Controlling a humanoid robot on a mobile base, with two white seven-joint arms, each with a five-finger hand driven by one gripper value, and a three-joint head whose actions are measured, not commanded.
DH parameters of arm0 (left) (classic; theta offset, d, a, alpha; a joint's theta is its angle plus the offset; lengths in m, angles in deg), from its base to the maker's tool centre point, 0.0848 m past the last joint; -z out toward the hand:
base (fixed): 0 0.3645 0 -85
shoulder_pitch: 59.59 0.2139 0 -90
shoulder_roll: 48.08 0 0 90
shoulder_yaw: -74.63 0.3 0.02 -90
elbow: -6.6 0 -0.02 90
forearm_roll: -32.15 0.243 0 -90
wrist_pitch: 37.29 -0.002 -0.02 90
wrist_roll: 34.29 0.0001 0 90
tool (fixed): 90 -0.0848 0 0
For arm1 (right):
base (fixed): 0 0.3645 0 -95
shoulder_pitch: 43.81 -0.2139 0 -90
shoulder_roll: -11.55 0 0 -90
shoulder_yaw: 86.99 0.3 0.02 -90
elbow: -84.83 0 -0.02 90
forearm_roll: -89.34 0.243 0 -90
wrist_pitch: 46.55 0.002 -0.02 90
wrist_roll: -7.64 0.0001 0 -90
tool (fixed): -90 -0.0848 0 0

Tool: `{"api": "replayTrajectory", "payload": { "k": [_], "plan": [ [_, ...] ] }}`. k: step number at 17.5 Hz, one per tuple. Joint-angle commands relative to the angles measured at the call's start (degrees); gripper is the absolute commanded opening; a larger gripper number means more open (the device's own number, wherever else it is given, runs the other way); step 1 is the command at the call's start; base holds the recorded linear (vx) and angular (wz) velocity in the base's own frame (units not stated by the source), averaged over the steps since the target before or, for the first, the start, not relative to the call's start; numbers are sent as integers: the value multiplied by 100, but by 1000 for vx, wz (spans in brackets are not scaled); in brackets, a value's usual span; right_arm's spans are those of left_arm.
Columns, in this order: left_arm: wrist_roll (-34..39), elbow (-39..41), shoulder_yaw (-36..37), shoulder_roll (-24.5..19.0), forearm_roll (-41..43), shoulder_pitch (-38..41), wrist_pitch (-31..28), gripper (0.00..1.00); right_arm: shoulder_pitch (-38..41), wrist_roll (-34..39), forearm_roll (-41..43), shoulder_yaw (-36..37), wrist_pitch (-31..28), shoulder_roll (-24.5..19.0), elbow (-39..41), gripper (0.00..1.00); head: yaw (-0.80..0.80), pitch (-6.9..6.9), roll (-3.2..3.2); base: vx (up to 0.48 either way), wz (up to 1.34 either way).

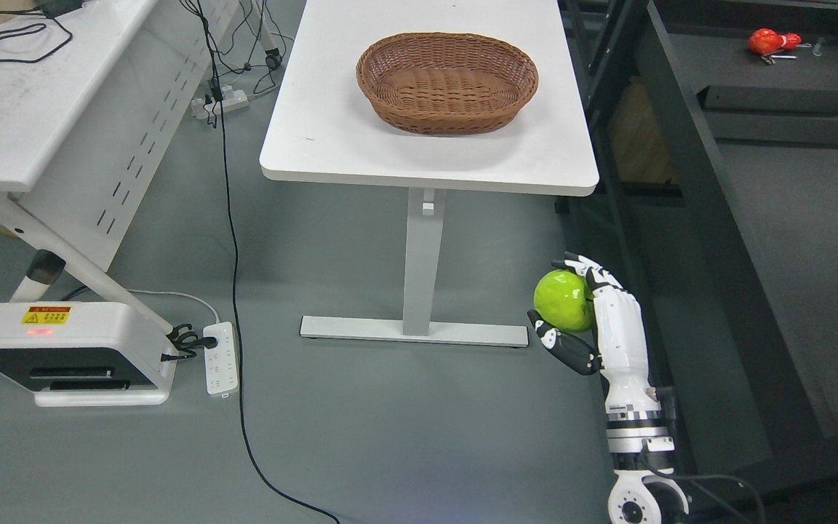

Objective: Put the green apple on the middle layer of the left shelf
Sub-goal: 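Hold the apple in the right hand while turning toward the black shelf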

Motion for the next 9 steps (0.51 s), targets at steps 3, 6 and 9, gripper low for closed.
{"api": "replayTrajectory", "payload": {
  "k": [3,6,9],
  "plan": [
    [1,1,-8,-100,0,0,2,100,45,-2,0,-259,30,94,-9,0,0,0,0,-181,-217],
    [1,-8,-8,-100,0,0,2,100,1,42,0,-294,21,94,-18,0,0,0,0,-179,-360],
    [1,1,-8,-100,0,0,2,100,-17,51,0,-435,21,94,-9,0,0,0,0,-168,-461]
  ]
}}
